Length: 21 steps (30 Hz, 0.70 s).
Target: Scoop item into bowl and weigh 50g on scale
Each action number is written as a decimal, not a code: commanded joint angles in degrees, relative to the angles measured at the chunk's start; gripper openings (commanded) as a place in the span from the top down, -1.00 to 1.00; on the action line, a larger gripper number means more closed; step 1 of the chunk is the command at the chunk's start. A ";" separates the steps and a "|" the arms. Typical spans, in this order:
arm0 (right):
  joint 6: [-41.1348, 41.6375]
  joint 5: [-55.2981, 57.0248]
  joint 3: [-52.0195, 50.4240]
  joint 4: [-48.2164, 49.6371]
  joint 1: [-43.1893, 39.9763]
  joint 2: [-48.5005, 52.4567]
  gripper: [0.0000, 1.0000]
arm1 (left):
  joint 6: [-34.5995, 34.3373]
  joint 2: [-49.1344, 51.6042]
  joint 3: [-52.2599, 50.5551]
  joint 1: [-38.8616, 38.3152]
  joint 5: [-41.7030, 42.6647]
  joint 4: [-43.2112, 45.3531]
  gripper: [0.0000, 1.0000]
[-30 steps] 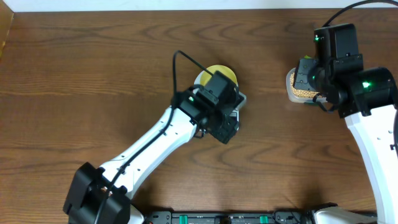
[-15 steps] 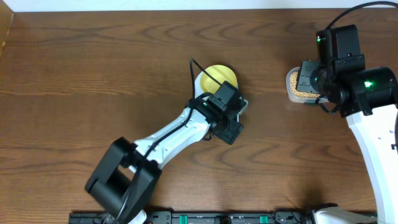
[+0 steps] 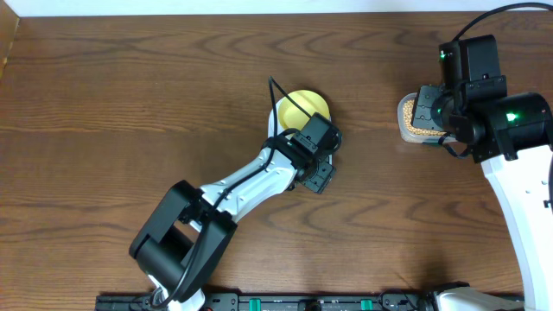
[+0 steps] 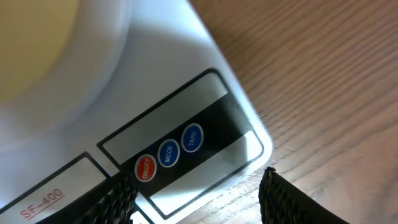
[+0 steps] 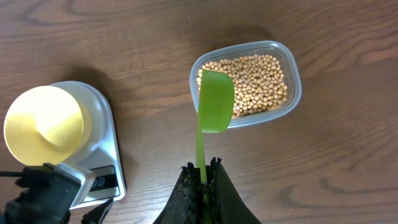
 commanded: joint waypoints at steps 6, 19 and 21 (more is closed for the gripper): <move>0.92 0.31 0.85 -0.15 -0.28 -0.61 0.98 | -1.03 1.42 -0.17 -0.13 -1.60 -0.22 -0.30; 0.94 0.31 0.85 -0.09 -0.28 -0.61 0.98 | -2.78 1.42 -0.17 -0.13 1.62 -0.42 -0.30; 0.94 0.31 0.85 -0.09 -0.28 -0.61 0.98 | -3.17 1.42 -0.17 -0.13 1.62 -0.39 -0.30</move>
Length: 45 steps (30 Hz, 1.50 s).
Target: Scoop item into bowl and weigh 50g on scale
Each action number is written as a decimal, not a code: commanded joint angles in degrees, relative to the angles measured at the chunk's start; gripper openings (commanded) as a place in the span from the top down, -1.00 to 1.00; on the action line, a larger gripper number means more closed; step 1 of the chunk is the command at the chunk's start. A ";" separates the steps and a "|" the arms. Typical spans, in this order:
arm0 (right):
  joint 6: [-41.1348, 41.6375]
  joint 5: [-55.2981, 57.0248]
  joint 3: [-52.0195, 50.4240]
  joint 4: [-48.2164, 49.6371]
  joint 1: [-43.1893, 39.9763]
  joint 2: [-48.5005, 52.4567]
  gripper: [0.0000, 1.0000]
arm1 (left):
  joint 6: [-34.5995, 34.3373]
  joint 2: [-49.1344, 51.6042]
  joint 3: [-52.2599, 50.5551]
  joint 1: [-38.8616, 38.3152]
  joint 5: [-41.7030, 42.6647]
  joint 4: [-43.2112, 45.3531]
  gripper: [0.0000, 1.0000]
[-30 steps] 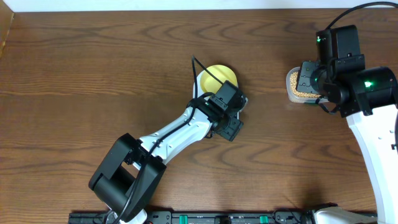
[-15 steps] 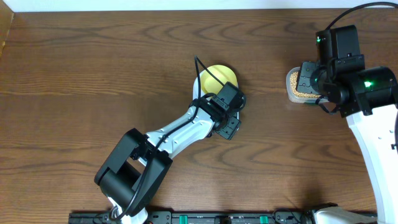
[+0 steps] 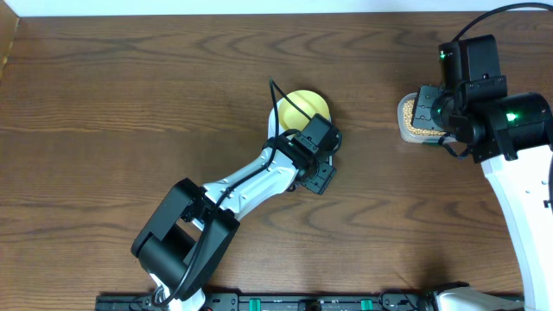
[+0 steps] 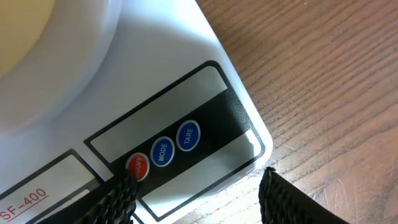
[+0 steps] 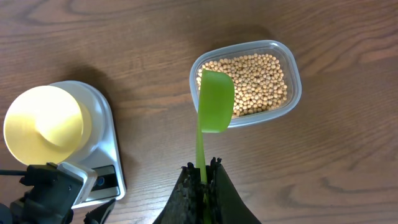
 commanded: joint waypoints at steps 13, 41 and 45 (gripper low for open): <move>0.76 0.28 0.87 -0.04 -0.28 -0.61 0.98 | -1.60 0.68 -0.17 -0.09 0.79 0.83 -0.30; 0.79 0.33 0.87 -0.02 -0.28 -0.61 0.98 | -1.57 4.66 -0.24 -0.02 0.76 0.90 -0.30; 0.76 0.76 0.87 0.20 -0.28 -0.61 0.98 | -1.57 0.79 0.11 -0.02 0.74 -1.05 -0.30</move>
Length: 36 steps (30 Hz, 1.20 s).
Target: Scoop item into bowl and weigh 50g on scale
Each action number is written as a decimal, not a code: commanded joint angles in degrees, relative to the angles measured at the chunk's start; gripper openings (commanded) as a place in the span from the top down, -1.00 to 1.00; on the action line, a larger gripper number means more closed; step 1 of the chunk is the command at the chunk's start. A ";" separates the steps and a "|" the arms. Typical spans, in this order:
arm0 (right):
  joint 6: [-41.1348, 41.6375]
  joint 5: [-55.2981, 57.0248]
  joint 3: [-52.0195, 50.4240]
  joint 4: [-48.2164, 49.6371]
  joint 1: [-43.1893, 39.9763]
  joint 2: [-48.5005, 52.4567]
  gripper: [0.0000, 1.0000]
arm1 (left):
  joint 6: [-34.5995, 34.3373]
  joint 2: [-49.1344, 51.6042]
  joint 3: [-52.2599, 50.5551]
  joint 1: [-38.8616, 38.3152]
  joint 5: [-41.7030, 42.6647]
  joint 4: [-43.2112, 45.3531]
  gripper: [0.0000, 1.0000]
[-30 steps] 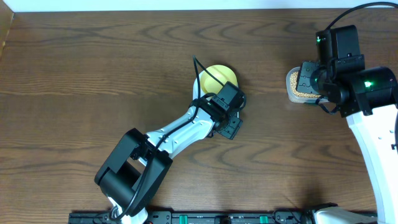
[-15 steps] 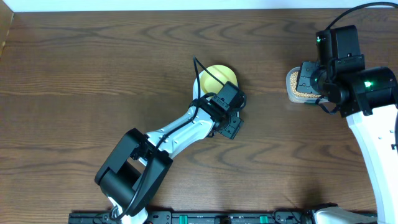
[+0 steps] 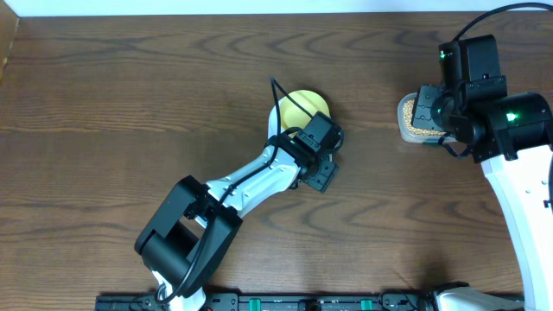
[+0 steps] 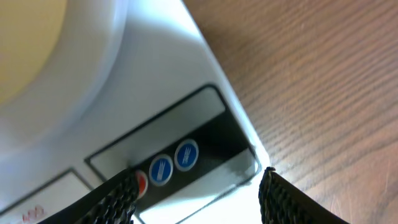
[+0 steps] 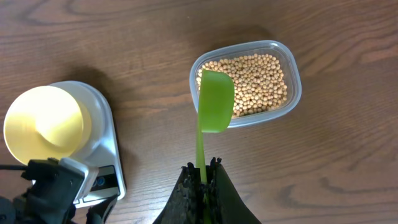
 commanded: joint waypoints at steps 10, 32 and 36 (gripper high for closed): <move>0.76 1.40 0.87 0.79 -0.31 -0.61 0.98 | -2.95 -18.88 -0.24 -0.02 -5.18 -9.57 -0.31; 3.13 12.50 0.81 -8.44 -5.35 -0.04 0.98 | -6.32 -35.89 1.07 5.22 -6.88 -32.92 -0.33; 3.15 12.44 0.42 -8.20 -6.54 2.38 0.98 | -6.05 -35.89 2.73 5.18 -6.73 -33.22 -0.33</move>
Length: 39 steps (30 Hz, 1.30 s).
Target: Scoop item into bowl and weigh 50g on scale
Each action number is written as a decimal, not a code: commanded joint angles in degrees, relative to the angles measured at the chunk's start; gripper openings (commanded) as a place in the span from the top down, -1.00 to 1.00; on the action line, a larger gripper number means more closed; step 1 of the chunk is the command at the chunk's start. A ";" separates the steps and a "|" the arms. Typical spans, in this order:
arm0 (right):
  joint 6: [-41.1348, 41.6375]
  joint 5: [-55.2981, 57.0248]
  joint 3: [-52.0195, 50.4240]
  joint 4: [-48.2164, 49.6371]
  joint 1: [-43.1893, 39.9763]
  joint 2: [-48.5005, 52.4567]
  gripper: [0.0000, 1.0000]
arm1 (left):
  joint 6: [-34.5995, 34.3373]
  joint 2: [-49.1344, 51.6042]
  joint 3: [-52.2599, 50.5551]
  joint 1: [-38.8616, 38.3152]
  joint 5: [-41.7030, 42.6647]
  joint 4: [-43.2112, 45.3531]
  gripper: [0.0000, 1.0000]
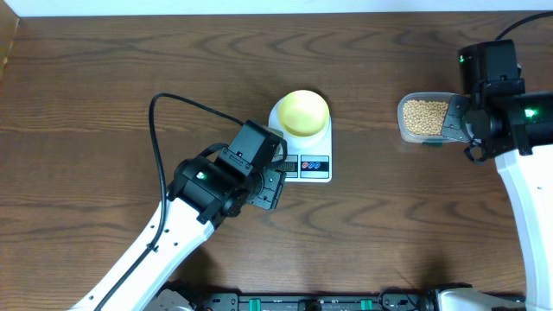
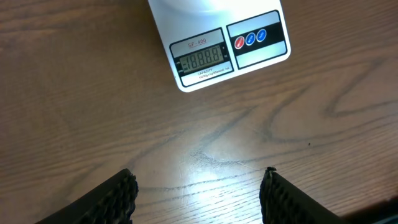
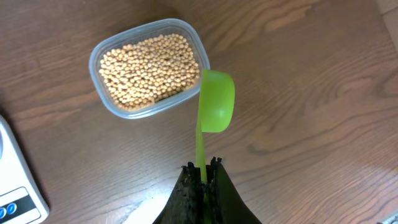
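A white scale (image 1: 321,164) stands mid-table with a yellow bowl (image 1: 302,111) on its platform. Its display (image 2: 200,57) is lit and shows digits, with three round buttons (image 2: 250,38) beside it. My left gripper (image 2: 198,186) hangs open over bare wood in front of the scale, nothing between its fingers. At the right, a clear container of soybeans (image 3: 148,67) sits on the table. My right gripper (image 3: 204,171) is shut on the handle of a green scoop (image 3: 216,109). The scoop's empty cup is just off the container's right edge.
The left arm's black cable (image 1: 173,99) loops over the table left of the scale. A black rail (image 1: 302,302) runs along the front edge. The brown wooden table (image 1: 104,78) is bare at the left and back.
My left gripper was down at the scale's buttons and now stands back and higher, in front of the scale. The display now shows digits. My right gripper and scoop have shifted right of the container.
My open left gripper hovered close over the scale's button panel. One finger then stood at the red ON/OFF button and stayed there. Now it is away and the display is lit. The right gripper held the scoop over the soybean container until its shift right.
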 commanded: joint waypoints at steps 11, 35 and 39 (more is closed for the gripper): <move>1.07 1.36 -0.59 3.58 -1.49 12.94 0.98 | 0.31 -0.15 10.03 0.13 -0.09 -7.30 -0.33; -1.11 -0.74 -3.02 12.55 -3.50 17.40 0.98 | 0.31 -0.83 13.90 0.13 2.86 -5.75 -0.99; -1.09 -0.83 -3.02 13.42 -3.48 20.02 0.98 | 0.31 -0.83 13.90 0.13 2.84 -5.77 -1.00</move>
